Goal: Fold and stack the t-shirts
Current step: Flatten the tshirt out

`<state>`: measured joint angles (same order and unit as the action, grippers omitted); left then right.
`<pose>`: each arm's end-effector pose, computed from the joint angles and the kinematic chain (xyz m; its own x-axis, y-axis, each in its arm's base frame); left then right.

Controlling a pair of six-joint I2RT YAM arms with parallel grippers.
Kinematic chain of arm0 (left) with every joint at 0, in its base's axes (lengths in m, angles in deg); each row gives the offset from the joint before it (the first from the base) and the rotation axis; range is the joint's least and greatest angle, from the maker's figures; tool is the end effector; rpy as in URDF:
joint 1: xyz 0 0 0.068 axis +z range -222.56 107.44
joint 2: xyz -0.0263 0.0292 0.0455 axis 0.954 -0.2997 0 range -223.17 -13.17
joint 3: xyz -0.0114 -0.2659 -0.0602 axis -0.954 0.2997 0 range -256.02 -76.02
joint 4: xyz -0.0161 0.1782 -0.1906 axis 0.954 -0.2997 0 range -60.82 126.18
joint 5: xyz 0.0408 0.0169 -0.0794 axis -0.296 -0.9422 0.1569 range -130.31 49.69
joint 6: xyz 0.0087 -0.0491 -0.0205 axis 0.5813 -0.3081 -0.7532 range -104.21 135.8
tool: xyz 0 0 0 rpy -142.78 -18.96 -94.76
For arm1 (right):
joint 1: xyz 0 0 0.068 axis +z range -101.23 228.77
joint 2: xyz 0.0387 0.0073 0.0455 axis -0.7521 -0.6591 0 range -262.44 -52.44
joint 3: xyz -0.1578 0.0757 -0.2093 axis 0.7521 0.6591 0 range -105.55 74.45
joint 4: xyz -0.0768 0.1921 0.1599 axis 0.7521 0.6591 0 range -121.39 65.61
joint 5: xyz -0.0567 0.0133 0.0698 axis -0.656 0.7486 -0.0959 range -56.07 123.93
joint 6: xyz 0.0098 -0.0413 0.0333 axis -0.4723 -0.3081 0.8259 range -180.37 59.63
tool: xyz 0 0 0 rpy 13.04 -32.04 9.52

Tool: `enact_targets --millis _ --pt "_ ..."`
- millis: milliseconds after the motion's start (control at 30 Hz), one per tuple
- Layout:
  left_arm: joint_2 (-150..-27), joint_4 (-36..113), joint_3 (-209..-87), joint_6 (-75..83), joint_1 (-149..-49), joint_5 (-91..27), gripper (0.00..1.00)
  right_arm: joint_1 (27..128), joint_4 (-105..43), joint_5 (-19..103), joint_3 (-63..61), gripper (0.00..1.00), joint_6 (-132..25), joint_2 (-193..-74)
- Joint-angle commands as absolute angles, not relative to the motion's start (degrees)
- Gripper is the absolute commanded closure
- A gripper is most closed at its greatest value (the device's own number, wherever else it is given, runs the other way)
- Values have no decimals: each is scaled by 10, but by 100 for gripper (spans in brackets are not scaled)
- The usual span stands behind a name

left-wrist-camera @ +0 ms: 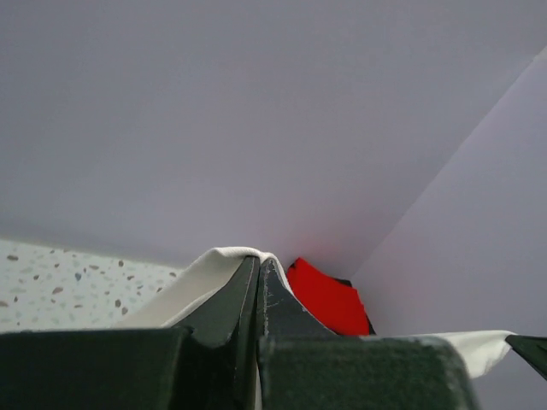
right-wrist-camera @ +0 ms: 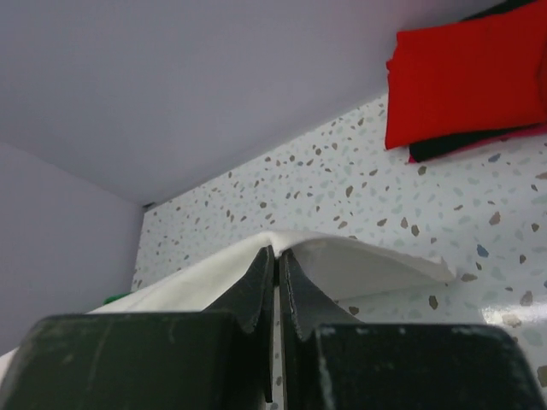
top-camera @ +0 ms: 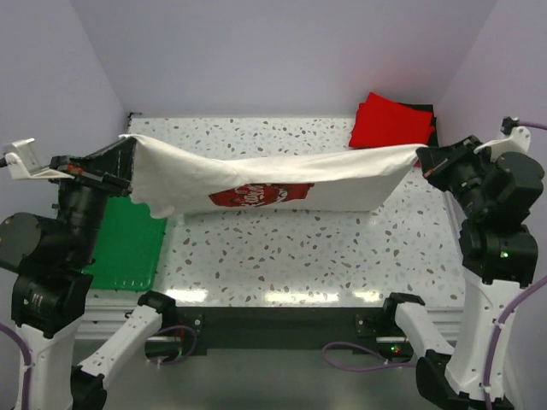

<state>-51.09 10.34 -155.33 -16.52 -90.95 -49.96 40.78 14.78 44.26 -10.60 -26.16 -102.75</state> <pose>0.0596 -0.0136 0.5120 0.1307 -0.5989 -0.7901 0.2694 0.7884 -0.5530 0.1250 -0.0110 0.4839 -0.1831 0.5843 -0.7906 0.0794 0.8104 0.5805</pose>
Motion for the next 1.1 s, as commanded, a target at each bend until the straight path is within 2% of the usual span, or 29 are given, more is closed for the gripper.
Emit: enact_targets --millis 0,133,233,467,600,700,767,867,933,1067 --pt "-531 129 -1615 -144 -905 -481 100 407 196 469 -182 100 -265 -1041" --pt "-574 155 -1642 -140 -905 -494 100 407 179 474 -240 100 -258 -1078" --pt "-614 200 -1629 -136 -905 -515 100 407 127 484 -236 100 -243 -1120" --pt "-778 349 -1647 -105 -902 -520 100 409 -117 540 -188 100 -188 -1248" --pt "-942 414 -1744 -108 -848 -466 100 437 -181 538 -248 100 -184 -1357" --pt "-1062 428 -1879 -139 -800 -406 100 466 -199 527 -346 100 -195 -1447" --pt "-1120 417 -2013 -146 -779 -363 100 475 -195 513 -435 100 -203 -1495" --pt "-1212 403 -2181 -151 -758 -335 100 475 -204 498 -515 100 -201 -1531" --pt "-1213 441 -2196 -187 -730 -313 100 473 -213 484 -547 100 -205 -1542" --pt "-1165 488 -2111 -206 -693 -289 100 461 -220 486 -542 100 -207 -1543"
